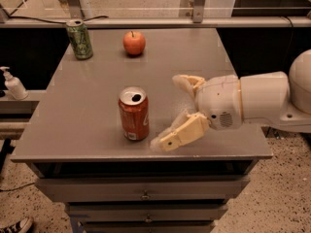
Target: Knock coke can over
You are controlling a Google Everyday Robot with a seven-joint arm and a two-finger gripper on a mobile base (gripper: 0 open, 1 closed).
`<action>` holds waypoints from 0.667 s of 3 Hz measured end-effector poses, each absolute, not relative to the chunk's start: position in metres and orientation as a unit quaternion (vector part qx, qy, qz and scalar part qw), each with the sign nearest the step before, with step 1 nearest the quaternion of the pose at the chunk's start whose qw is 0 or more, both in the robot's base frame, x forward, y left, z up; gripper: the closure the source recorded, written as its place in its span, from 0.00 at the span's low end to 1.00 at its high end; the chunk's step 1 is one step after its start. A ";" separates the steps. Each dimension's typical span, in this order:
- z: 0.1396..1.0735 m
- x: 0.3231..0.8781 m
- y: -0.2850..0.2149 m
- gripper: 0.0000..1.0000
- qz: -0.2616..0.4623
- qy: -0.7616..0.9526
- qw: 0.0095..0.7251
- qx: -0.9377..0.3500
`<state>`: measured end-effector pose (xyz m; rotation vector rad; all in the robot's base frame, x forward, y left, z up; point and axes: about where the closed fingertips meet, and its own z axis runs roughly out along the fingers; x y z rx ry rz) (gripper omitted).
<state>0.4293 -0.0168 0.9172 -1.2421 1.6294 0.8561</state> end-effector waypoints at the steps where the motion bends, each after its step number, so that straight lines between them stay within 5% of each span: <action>1: 0.907 0.441 0.005 0.00 0.357 0.647 0.456 -0.497; 2: 0.900 0.457 0.019 0.00 0.365 0.640 0.474 -0.483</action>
Offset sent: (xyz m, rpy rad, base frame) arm 0.0533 0.0472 -0.0287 0.1474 -0.0334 -0.0458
